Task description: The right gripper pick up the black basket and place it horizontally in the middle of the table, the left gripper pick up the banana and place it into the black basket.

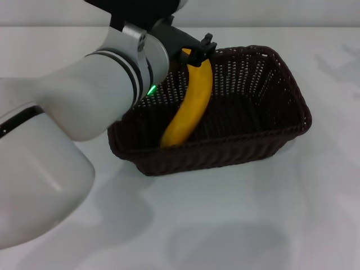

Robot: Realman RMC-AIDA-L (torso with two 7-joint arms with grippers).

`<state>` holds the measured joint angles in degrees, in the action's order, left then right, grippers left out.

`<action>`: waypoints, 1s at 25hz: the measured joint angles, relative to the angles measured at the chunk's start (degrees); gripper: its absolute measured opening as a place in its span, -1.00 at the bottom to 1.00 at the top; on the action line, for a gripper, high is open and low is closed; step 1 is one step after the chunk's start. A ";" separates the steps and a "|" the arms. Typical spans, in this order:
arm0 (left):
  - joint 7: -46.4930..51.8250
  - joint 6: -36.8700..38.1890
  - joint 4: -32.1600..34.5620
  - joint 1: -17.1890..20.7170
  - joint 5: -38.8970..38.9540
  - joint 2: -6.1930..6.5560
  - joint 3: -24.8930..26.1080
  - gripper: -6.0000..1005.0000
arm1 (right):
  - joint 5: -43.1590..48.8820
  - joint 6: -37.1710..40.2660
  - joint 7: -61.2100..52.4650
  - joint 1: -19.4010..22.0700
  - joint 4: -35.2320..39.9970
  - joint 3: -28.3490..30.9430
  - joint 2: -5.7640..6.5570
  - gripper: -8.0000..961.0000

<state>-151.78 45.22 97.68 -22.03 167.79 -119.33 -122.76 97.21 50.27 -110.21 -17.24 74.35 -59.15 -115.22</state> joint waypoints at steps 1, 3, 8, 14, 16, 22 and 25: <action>-0.01 0.13 0.09 0.00 0.00 0.00 0.03 0.32 | 0.00 0.00 0.00 0.01 0.00 0.00 0.00 0.72; -0.06 0.79 0.31 -0.08 -0.16 0.03 0.19 0.47 | 0.00 0.00 0.00 0.01 0.00 0.00 0.00 0.72; 0.35 0.28 0.38 1.52 -5.19 0.07 2.78 0.77 | 0.00 0.00 0.00 0.01 0.00 0.00 0.00 0.72; 14.12 -6.51 0.45 7.93 -26.67 0.01 6.70 0.76 | 0.01 -0.26 0.75 -0.02 -0.76 -0.07 0.01 0.72; 22.30 -9.08 0.49 10.17 -36.14 0.03 7.81 0.76 | -0.12 -0.44 1.07 -0.25 -1.81 0.14 0.01 0.72; 43.18 -14.58 -1.29 14.07 -58.63 0.15 8.80 0.76 | -5.71 -0.79 5.42 -0.42 -4.96 0.49 0.07 0.72; 49.77 -14.91 -2.63 14.47 -65.10 0.17 8.74 0.76 | -6.69 -1.02 6.50 -0.53 -5.97 0.51 0.07 0.72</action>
<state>-102.01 30.30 95.05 -7.56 102.69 -119.15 -114.02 90.52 49.25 -103.71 -17.77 68.38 -58.64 -115.15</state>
